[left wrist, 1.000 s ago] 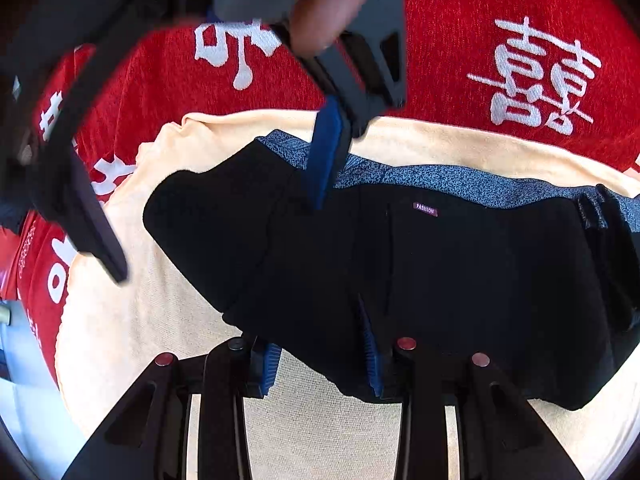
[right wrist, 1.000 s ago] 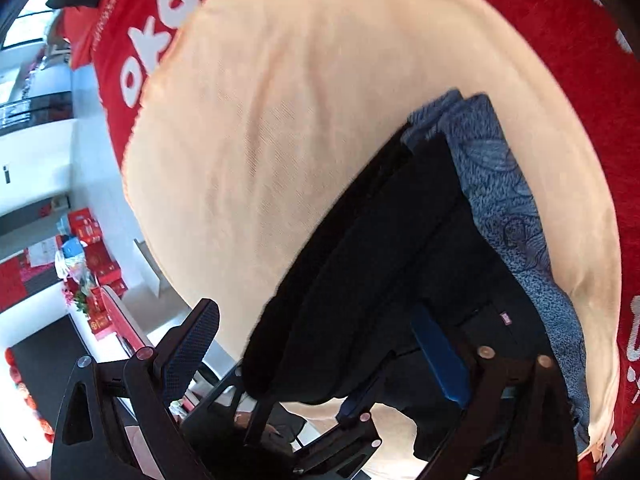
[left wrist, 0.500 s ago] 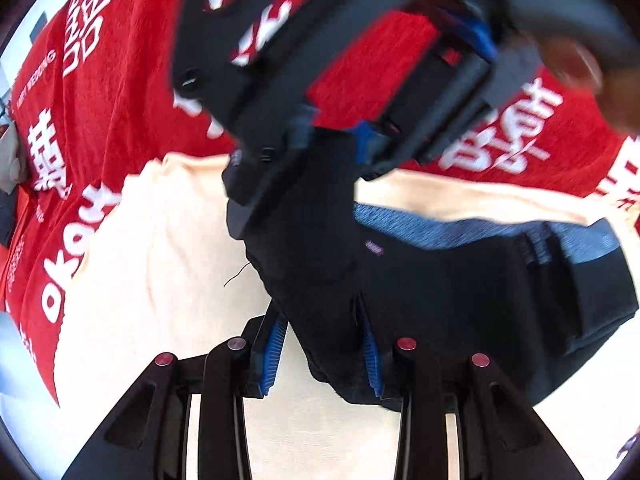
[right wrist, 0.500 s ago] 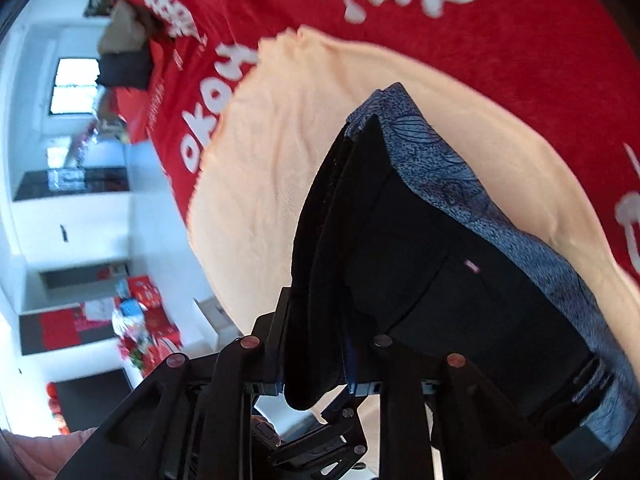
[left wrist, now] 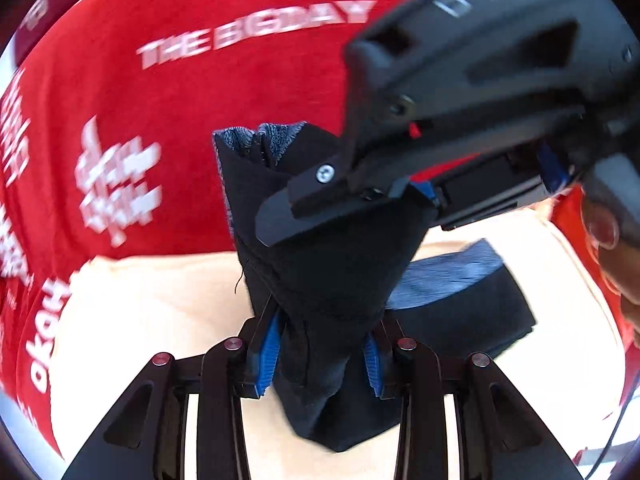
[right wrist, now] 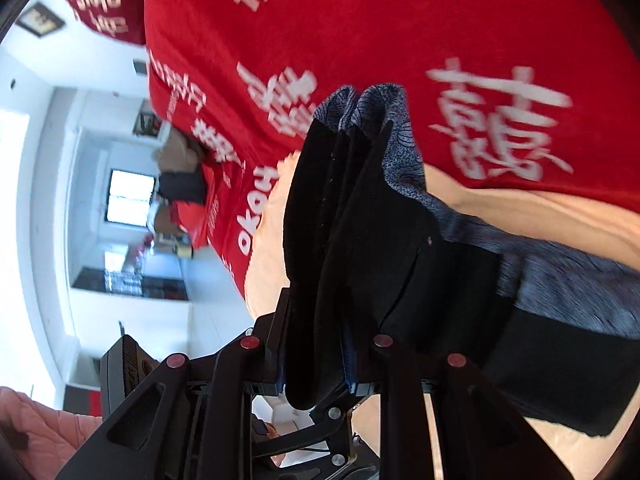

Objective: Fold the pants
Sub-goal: 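Fold the held end over with the left gripper while the right gripper pins the stack, then open both grippers and release the folded trousers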

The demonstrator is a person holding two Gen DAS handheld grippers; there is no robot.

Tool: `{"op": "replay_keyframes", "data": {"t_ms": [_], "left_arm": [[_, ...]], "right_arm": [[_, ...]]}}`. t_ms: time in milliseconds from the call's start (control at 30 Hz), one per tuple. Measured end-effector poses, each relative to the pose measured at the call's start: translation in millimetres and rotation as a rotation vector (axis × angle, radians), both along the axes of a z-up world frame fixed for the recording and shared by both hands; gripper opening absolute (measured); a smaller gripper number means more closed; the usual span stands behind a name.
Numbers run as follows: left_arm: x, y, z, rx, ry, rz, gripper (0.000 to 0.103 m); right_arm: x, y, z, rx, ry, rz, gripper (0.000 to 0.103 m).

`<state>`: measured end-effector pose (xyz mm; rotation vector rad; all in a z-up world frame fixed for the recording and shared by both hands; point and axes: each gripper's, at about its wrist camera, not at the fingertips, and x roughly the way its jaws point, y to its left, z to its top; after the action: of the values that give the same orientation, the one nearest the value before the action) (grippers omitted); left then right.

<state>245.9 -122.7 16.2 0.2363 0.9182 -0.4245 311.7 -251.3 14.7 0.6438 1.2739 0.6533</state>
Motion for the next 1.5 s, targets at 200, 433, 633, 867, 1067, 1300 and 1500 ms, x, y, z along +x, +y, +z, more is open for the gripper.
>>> {"op": "replay_keyframes", "data": {"t_ms": [200,433,633,867,1067,1300,1500], "left_arm": [[-25,-89,-21,0.061,0.025,-0.163,0.036],[-55,-162,-82,0.187,0.073,-0.276,0.037],[-73,-186,-121,0.285,0.084,-0.315,0.042],[-84,-169,-101,0.243,0.118,-0.339,0.065],[-52,-130,-72,0.156,0.151,-0.134,0.067],[-1,-130,-114,0.005,0.377,0.108,0.075],[-5,-150,-108,0.015,0.361,0.068,0.075]], "right_arm": [[-46,-108,-21,0.053,0.003,-0.166,0.026],[-95,-189,-95,0.082,0.079,-0.317,0.026],[-115,-207,-147,0.12,0.152,-0.387,0.026],[-115,-211,-162,0.129,0.221,-0.391,0.031],[-105,-210,-173,0.142,0.25,-0.349,0.033],[-107,-206,-154,0.141,0.181,-0.312,0.013],[-116,-221,-146,0.153,0.167,-0.299,0.013]]}}
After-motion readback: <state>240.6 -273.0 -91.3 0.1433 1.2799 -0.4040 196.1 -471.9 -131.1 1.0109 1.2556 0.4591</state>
